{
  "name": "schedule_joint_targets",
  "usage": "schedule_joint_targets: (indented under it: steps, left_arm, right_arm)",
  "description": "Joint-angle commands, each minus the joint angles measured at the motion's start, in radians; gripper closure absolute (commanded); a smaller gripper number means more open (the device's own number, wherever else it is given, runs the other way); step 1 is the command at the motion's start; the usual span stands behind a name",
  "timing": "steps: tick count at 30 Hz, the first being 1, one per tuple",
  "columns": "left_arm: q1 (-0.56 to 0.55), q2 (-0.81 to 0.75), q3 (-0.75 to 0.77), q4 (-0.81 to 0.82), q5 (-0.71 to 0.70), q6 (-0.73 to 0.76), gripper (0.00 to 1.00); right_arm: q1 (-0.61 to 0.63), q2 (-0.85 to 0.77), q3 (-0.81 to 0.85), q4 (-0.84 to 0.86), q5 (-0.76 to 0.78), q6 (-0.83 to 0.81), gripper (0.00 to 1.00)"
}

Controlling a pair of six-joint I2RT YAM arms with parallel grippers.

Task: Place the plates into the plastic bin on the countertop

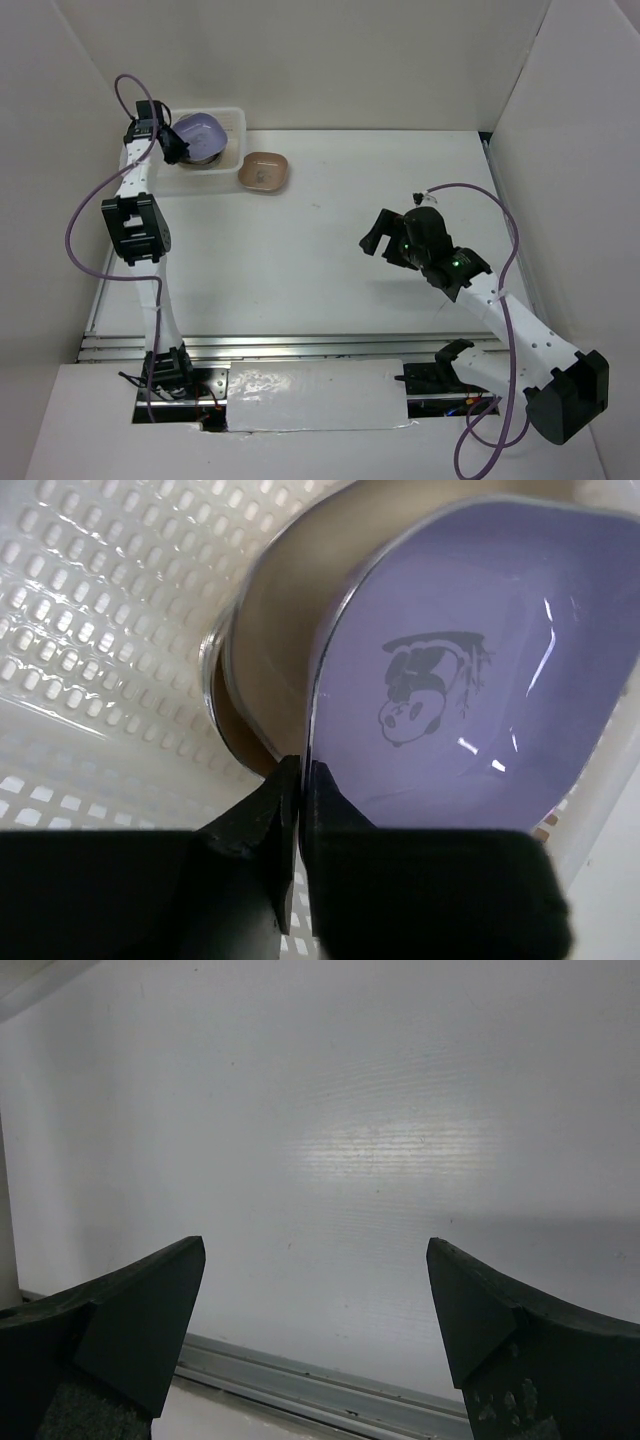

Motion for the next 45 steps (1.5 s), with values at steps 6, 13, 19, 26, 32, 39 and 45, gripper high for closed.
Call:
schedule_joint_targets:
  steps: [6,13,19,26,32,39,45]
  left_arm:
    - [0.004,-0.049,0.051,0.073,0.054,0.004,0.34]
    - [0.002,-0.174,0.040,0.075,0.011,0.042,0.01]
    - [-0.027,-0.272,-0.050,0.078,-0.027,0.070,0.01]
    - [-0.120,-0.268,0.016,0.023,-0.089,0.153,0.01]
    - [-0.301,-0.276,-0.029,0.044,0.021,0.217,0.01]
    - [-0.514,-0.142,-0.015,0.079,-0.040,0.360,0.01]
    - [-0.600,-0.092,-0.128,0.214,-0.230,0.390,0.01]
  right_arm:
    - [0.016,-0.002,0.011,0.020,0.011,-0.011,0.00]
    - [0.039,0.021,0.016,0.026,0.020,-0.003,0.00]
    - [0.048,0.046,0.021,0.040,0.020,0.003,0.00]
    - [0.065,0.041,0.021,0.042,0.031,0.007,0.00]
    - [0.065,0.026,0.013,0.053,0.039,0.006,0.00]
    - [0.063,-0.050,-0.018,0.004,0.066,-0.002,0.00]
    - [0.060,-0.136,-0.038,-0.035,0.069,-0.005,0.00]
